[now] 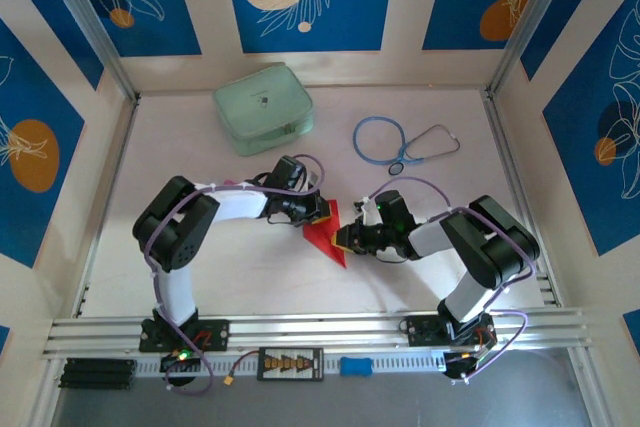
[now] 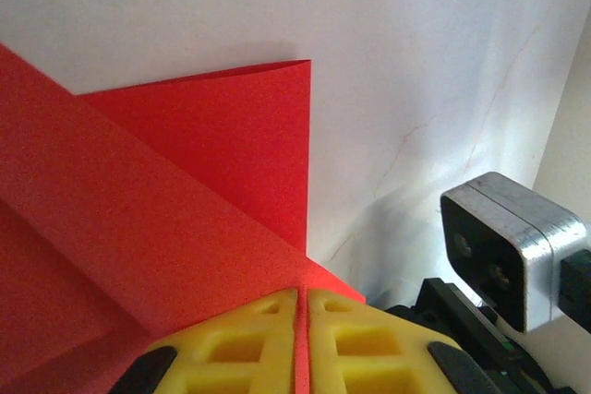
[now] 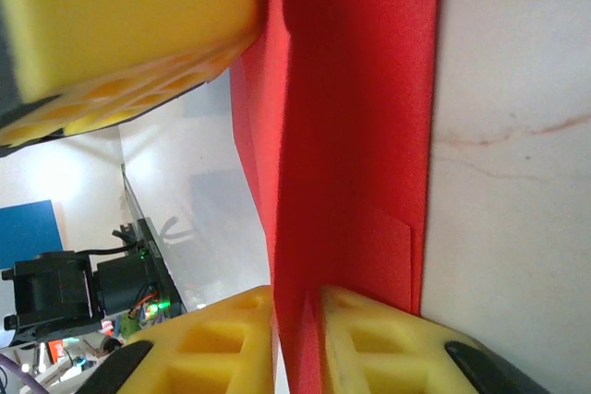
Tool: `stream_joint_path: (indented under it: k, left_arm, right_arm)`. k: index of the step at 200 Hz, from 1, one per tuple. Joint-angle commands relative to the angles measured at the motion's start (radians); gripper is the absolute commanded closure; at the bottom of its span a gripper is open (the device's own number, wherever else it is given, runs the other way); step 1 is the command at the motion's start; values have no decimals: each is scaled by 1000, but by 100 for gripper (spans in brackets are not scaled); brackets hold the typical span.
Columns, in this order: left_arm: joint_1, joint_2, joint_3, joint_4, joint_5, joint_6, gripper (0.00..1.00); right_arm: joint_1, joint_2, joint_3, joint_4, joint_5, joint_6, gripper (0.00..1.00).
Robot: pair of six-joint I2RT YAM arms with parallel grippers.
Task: Fold a paper plane with a square sheet of paper (pick it up from the middle)
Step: Fourth fold the wing at the center of the table.
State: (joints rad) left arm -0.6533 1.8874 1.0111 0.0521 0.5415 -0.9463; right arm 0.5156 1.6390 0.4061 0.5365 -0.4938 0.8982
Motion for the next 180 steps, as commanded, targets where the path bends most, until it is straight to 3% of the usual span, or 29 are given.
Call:
stream_joint_path:
  k: [1, 103, 180]
  left_arm:
    - [-8, 18, 28, -10, -14, -12, 88]
    - [-8, 11, 23, -8, -17, -13, 88]
    - [-8, -31, -3, 14, -17, -11, 85]
  right_arm:
    - [-2, -28, 9, -81, 23, -32, 80]
    - [17, -41, 16, -117, 67, -34, 88]
    - [-11, 6, 0, 9, -24, 20, 91]
